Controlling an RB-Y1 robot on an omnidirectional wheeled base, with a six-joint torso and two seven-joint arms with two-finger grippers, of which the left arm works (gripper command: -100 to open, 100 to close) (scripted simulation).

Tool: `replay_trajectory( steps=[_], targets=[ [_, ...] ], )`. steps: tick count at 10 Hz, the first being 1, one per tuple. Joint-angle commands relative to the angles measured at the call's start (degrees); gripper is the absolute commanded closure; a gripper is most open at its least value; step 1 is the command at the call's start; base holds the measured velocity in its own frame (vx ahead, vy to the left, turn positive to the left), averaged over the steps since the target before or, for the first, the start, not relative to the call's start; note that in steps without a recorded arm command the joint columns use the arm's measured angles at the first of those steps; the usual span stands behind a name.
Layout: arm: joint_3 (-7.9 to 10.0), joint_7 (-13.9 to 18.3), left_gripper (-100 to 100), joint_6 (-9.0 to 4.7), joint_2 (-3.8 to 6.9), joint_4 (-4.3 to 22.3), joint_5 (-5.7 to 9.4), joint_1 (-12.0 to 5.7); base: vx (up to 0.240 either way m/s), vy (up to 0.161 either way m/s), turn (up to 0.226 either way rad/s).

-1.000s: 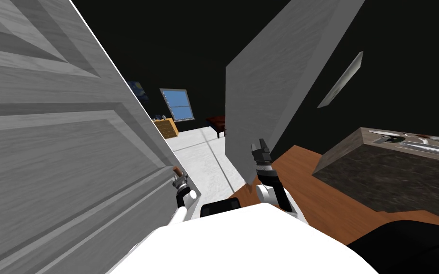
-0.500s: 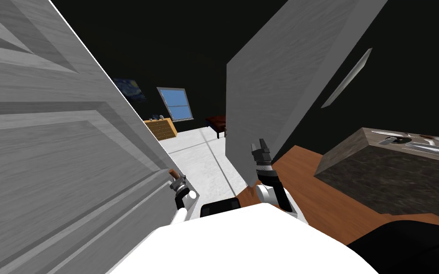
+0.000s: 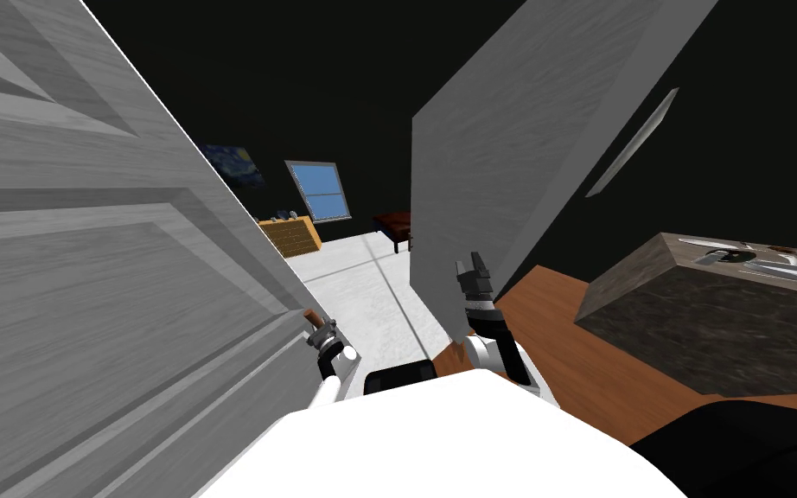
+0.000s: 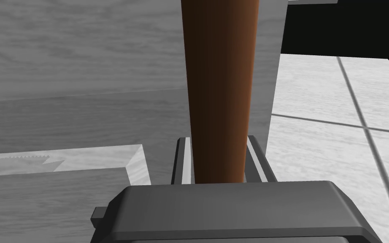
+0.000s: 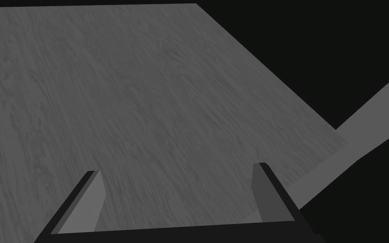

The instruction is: Push the door open

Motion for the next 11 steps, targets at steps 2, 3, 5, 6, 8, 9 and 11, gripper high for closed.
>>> replay_trajectory(
  steps=[2,3,5,6,8,9,11],
  targets=[
    [0.72,-0.71,100,0.41,0.47,-2.17,0.23,1.05,0.023,0.006,0.003],
    [2.02,-1.13,100,0.17,-0.1,-2.27,0.25,1.11,0.063,0.016,-0.021],
    [2.02,-1.13,100,0.17,-0.1,-2.27,0.25,1.11,0.055,0.01,-0.001],
    [3.11,-1.49,100,-0.03,-0.63,-2.35,0.27,1.16,0.069,0.025,-0.016],
    [4.82,-2.04,100,-0.35,-1.57,-2.48,0.3,1.23,0.136,0.043,-0.013],
    [5.54,-2.28,100,-0.49,-2.02,-2.54,0.31,1.27,0.16,0.04,-0.003],
    [5.99,-1.98,100,-0.56,-0.88,-2.65,1.16,1.98,0.09,0.029,-0.05]
  ],
)
